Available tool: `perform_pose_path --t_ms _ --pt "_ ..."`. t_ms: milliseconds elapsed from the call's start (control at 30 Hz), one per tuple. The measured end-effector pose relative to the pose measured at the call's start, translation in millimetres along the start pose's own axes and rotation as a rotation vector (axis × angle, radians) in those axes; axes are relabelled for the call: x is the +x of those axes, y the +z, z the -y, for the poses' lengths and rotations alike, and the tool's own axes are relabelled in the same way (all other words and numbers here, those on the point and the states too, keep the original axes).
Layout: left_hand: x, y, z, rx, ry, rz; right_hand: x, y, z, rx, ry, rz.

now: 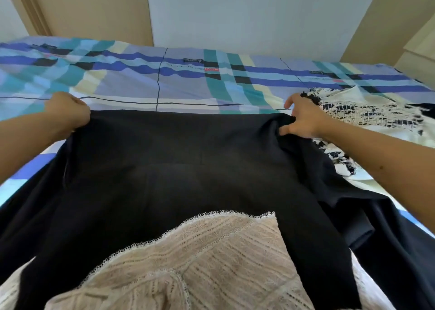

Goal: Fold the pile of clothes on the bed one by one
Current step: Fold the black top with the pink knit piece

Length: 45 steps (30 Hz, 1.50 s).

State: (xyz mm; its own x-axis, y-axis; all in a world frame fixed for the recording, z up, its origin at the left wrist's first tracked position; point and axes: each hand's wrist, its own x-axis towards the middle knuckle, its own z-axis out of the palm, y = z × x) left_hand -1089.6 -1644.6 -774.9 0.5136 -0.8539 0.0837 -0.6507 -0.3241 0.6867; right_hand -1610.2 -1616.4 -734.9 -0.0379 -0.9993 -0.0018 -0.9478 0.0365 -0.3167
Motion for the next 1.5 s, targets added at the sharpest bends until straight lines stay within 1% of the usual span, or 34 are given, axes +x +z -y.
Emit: perform_pose_path --t_ms 67,133,200,267,333,400,433,500,600,733,833,900,933,967,1000,1033,1067,1100,1133,1167,1200,1233,1300,1367,1400,1433,1500 --pt "-2 4 0 -0.009 0.029 0.051 -4 -3 -2 -0.057 -0.071 0.128" --pt "-12 3 -7 -0.039 0.088 0.153 -3 -5 -4 -0.213 -0.180 0.167" --pt "-18 4 -12 -0.048 0.154 0.301 0 -6 -3 -0.406 -0.325 0.125" --pt "-18 5 -9 -0.010 0.224 0.409 1 -6 -3 -0.579 -0.544 0.008" --pt "-12 6 -3 0.019 0.258 0.421 1 -6 -5 -0.696 -0.720 -0.087" --pt "-8 5 5 0.034 0.225 0.420 0 -1 -10 -0.719 -0.770 -0.071" --pt "-6 6 8 0.030 0.207 0.429 0 3 -13 -0.717 -0.759 -0.049" --pt "-4 8 14 0.045 0.195 0.449 5 9 -17 -0.694 -0.663 -0.049" --pt "0 9 17 0.072 0.177 0.450 14 5 -13 -0.623 -0.492 -0.115" --pt "-1 11 16 0.084 0.170 0.447 23 -13 -21 -0.651 -0.372 -0.235" --pt "-2 16 17 0.095 0.178 0.410 26 -19 -37 -0.632 -0.141 -0.251" --pt "-3 19 16 0.134 0.195 0.393 26 -21 -46 -0.524 0.022 -0.283" --pt "-3 18 13 0.168 0.209 0.392 27 -22 -46 -0.417 0.052 -0.323" --pt "-2 17 9 0.222 0.233 0.381 27 -22 -41 -0.279 0.038 -0.347" --pt "0 16 4 0.308 0.273 0.336 26 -21 -30 -0.114 -0.003 -0.337" --pt "2 15 -3 0.433 0.329 0.255 25 -19 -15 0.038 -0.049 -0.279" --pt "3 15 -10 0.578 0.384 0.164 23 -16 3 0.132 -0.083 -0.169" --pt "1 16 -17 0.693 0.446 0.111 21 -12 19 0.127 -0.108 -0.029" --pt "-1 18 -24 0.753 0.494 0.143 21 -8 33 0.049 -0.118 0.115" --pt "-4 20 -29 0.748 0.501 0.241 22 -2 43 -0.061 -0.123 0.239" --pt "-7 22 -34 0.725 0.480 0.347 23 3 50 -0.181 -0.125 0.318" --pt "-10 22 -38 0.723 0.475 0.415 24 7 55 -0.285 -0.128 0.355" --pt "-13 14 -42 0.773 0.522 0.452 24 11 61 -0.395 -0.132 0.365" --pt "-18 0 -45 0.815 0.574 0.419 20 9 63 -0.436 -0.128 0.322" --pt "-19 -10 -48 0.802 0.595 0.369 17 4 64 -0.442 -0.137 0.258" --pt "-22 -20 -52 0.769 0.610 0.311 14 -3 64 -0.434 -0.141 0.159" --pt "-28 -38 -62 0.705 0.655 0.172 8 -23 64 -0.379 -0.131 -0.084"
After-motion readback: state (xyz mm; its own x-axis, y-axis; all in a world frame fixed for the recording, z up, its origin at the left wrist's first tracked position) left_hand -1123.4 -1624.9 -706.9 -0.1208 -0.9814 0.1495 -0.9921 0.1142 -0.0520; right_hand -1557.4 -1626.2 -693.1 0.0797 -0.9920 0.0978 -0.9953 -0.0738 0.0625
